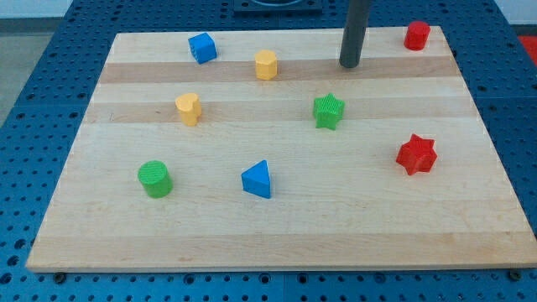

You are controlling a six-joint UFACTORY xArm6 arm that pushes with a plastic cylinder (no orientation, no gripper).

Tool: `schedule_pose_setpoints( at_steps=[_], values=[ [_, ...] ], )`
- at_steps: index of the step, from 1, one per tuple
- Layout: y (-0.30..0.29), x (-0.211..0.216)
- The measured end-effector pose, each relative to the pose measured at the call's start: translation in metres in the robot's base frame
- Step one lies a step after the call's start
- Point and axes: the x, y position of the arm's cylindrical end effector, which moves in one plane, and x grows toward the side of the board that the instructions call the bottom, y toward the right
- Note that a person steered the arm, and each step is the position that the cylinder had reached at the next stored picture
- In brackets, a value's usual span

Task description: Touch the bottom of the yellow hexagon

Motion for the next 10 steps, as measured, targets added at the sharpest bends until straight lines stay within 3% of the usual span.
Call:
schedule_pose_setpoints(
  at_steps=[4, 6, 8, 10],
  values=[
    [-0.003, 0.011],
    [-0.043, 0.003],
    [-0.049, 0.042],
    [-0.104, 0.042]
  ],
)
